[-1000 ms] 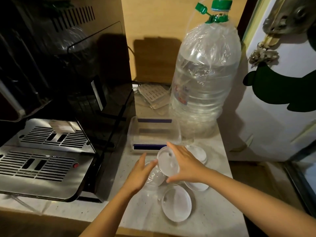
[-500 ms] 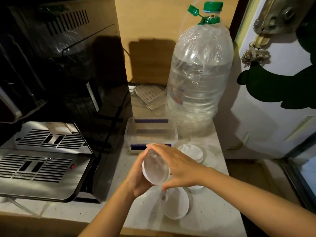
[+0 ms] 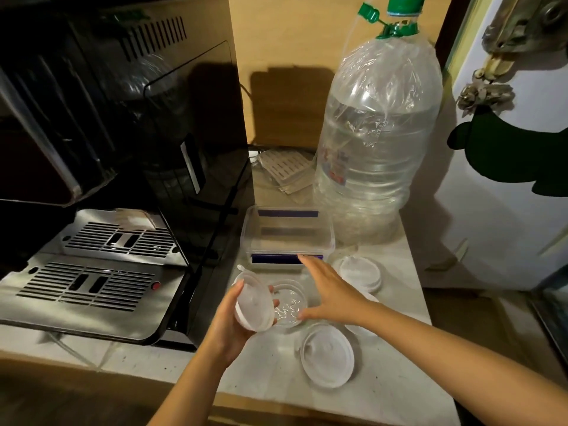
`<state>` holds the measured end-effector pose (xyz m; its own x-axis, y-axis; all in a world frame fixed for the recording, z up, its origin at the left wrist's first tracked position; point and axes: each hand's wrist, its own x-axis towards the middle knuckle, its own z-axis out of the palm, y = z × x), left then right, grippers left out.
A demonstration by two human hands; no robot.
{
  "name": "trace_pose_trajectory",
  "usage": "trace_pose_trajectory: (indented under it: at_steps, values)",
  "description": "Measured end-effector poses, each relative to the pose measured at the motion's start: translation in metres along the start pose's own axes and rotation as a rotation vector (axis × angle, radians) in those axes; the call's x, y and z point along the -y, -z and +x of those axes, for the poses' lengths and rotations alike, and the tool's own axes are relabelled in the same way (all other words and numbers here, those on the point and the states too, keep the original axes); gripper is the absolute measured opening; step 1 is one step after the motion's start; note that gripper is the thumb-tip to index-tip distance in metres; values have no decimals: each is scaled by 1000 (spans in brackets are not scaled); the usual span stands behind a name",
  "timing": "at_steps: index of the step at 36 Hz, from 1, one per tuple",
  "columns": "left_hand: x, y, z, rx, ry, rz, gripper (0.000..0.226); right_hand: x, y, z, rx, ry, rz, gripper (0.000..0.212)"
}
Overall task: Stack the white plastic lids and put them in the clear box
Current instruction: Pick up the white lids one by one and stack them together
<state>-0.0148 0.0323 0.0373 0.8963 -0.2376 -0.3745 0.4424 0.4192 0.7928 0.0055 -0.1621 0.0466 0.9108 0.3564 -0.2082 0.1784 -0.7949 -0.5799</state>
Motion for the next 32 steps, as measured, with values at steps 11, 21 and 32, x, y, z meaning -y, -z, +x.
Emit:
trace_pose_trajectory:
  at_steps: [11, 21, 32]
  values:
    - [5, 13, -9, -141, -49, 9, 34, 5, -43, 32, 130, -125, -169, 109]
    - [1, 5, -15, -193, -62, 9, 21, 12, -53, 41, 145, -182, -220, 110]
    - [-2, 1, -9, -173, -66, 12, 45, 10, -13, 16, 31, -150, -47, 99]
